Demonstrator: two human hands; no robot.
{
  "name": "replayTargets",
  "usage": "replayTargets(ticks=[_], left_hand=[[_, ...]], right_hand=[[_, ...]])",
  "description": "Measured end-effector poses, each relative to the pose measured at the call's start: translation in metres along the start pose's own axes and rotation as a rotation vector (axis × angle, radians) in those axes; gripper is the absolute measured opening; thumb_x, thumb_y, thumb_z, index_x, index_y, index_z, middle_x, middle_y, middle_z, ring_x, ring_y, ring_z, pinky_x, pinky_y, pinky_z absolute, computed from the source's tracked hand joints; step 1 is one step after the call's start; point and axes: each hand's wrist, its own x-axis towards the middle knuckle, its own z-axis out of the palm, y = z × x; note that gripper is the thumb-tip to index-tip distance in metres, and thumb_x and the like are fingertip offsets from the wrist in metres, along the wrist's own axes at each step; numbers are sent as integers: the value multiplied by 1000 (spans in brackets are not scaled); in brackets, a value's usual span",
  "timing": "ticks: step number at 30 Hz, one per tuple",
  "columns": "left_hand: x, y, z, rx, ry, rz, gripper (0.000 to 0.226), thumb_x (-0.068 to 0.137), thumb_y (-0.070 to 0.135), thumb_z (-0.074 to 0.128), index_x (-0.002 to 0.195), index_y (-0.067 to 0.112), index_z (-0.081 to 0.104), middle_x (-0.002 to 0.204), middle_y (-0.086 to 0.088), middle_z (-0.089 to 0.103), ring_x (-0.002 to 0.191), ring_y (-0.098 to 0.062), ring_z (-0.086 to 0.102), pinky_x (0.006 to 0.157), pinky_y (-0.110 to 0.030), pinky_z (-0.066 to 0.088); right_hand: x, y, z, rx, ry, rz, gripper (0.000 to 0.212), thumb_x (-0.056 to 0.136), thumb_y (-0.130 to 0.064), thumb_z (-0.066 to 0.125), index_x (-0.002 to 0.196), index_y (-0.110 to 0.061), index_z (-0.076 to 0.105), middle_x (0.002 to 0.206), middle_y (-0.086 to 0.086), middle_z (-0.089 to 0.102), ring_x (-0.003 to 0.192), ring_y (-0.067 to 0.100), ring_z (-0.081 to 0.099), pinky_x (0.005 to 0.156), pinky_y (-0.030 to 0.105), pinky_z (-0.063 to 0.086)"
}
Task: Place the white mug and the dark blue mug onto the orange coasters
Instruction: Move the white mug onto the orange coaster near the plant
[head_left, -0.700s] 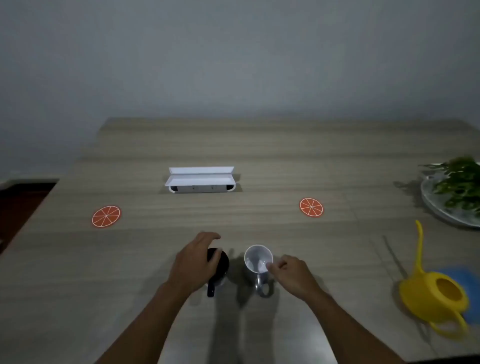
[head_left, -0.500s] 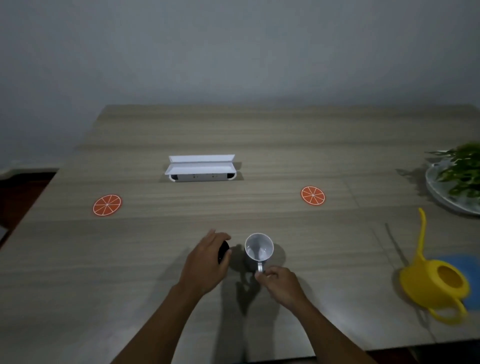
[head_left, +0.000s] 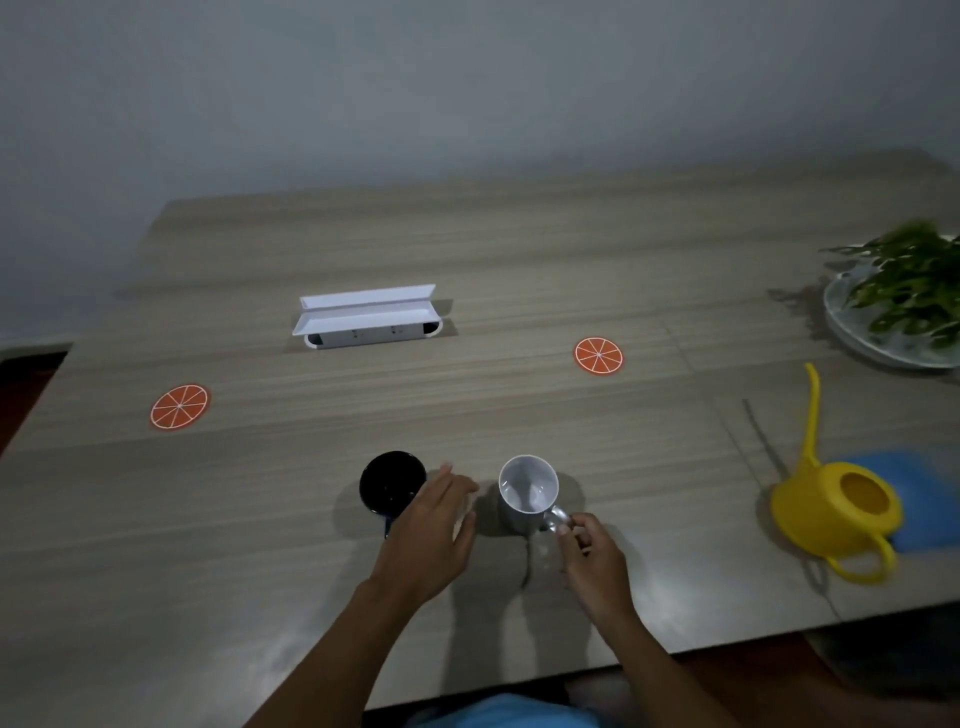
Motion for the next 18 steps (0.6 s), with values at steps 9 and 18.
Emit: replayTargets(ticks=[9,18], left_hand=[[-6,8,61,97,-295,-93,64,96,24,51,155,11,29,164,-10,32,155,-27,23,125,-36,20],[-20,-9,99,254,-356,-185,78,102,52,34,161,12,3,172,-7,-7,158,-28,-9,126,-40,-2]], right_hand=[[-3,22,-42,87,75,46,6,98,-24,64,93,-26,65,78,-1,70,68,17,65,55,14,47],[-7,25,-57,-36,46,9,21,90,-21,76,75,-11,66,89,1,53,69,-4,58,65,6,43]])
